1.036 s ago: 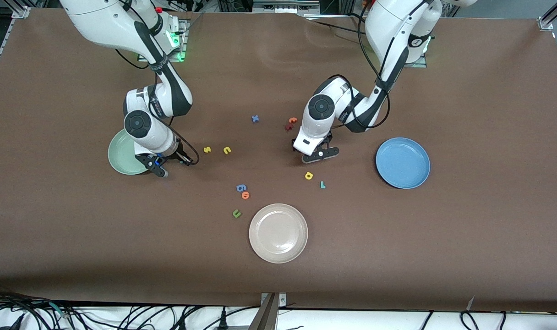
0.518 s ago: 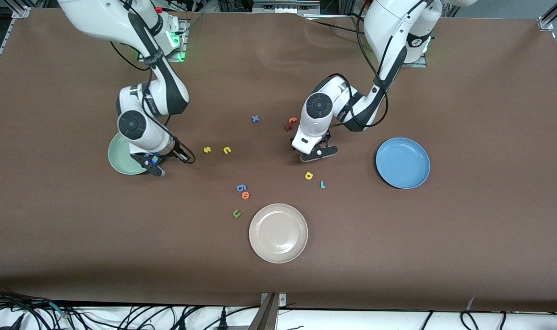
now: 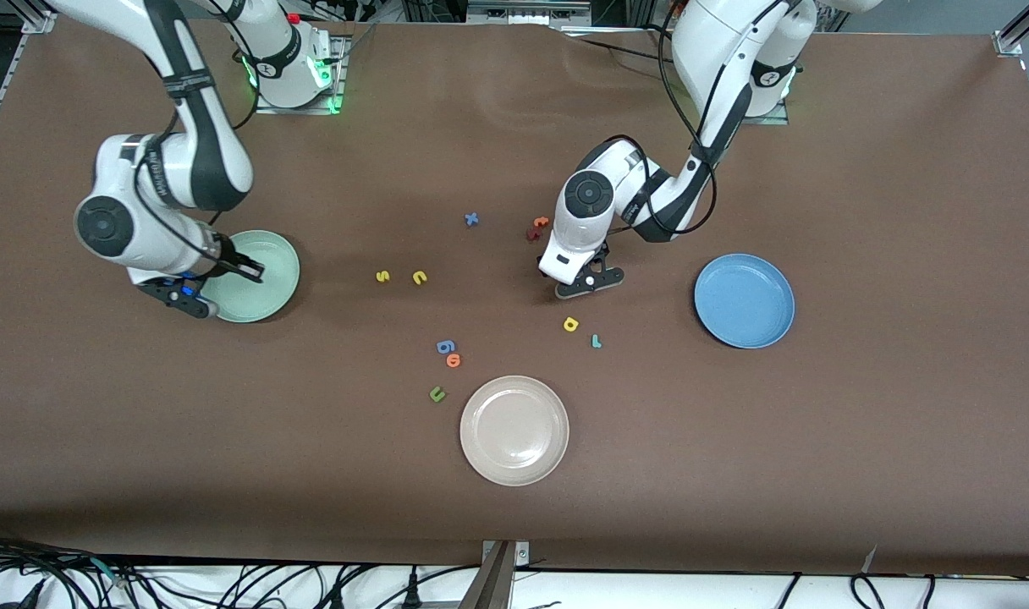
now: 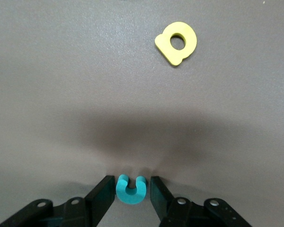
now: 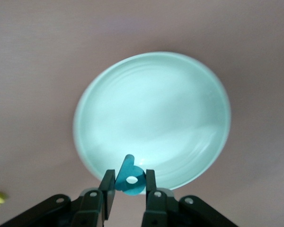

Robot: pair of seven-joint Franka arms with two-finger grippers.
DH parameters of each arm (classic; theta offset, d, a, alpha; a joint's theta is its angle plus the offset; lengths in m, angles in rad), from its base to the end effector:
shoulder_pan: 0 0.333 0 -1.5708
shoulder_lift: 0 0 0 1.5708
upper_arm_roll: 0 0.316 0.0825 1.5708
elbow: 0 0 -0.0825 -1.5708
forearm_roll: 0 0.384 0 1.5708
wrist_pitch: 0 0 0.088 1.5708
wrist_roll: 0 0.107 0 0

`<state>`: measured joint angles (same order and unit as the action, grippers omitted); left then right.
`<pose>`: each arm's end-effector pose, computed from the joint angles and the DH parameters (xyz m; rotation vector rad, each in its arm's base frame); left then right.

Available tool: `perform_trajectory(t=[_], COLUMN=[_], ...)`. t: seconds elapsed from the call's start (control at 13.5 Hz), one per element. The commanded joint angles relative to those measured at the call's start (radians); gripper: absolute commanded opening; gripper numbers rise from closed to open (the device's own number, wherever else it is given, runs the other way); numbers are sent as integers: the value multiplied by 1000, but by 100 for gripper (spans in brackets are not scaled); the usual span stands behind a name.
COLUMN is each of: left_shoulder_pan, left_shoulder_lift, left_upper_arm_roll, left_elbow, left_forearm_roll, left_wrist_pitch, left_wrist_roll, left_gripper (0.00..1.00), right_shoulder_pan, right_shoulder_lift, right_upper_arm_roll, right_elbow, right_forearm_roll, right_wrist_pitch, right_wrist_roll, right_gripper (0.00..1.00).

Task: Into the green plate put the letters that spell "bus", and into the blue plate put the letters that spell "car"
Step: 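Drop the b in the green plate while the left gripper lifts the u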

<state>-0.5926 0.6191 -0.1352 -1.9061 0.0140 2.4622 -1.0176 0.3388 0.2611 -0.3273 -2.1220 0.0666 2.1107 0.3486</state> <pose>0.4659 -0.4118 0.1677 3.1014 0.4707 -0.1426 0.5420 0.0102 0.2755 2.9869 -0.5732 -0.3778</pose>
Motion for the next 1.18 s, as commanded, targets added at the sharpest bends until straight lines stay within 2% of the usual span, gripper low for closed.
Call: perform_trajectory(t=[0.0, 0.3, 0.59, 0.67, 0.81, 0.89, 1.11], left_shoulder_pan=[-12, -10, -4, -3, -1, -1, 11], left_shoulder_lift=[18, 16, 16, 14, 11, 11, 7], left_upper_arm_roll=[8, 8, 8, 6, 8, 8, 8], left_elbow=[2, 4, 13, 15, 22, 28, 30], left_forearm_roll=[31, 32, 31, 31, 31, 31, 27], left_wrist_pitch=[-11, -12, -20, -22, -43, -49, -51], left_wrist_roll=[-33, -33, -32, -32, -30, -30, -27], left_gripper=[39, 35, 31, 31, 29, 28, 27], right_shoulder_pan=[-6, -47, -47, -47, -47, -47, -41], right_shoulder_lift=[50, 130, 148, 148, 148, 145, 112], right_upper_arm_roll=[-67, -84, -81, -81, -79, -79, -75], right_elbow=[-7, -45, -53, -53, -53, -52, -49], right_forearm_roll=[9, 15, 15, 15, 15, 15, 15], right_wrist_pitch=[27, 153, 176, 176, 176, 175, 154], right_wrist_roll=[-182, -313, -315, -315, -315, -313, -298], right_gripper=[10, 10, 12, 24, 94, 99, 99])
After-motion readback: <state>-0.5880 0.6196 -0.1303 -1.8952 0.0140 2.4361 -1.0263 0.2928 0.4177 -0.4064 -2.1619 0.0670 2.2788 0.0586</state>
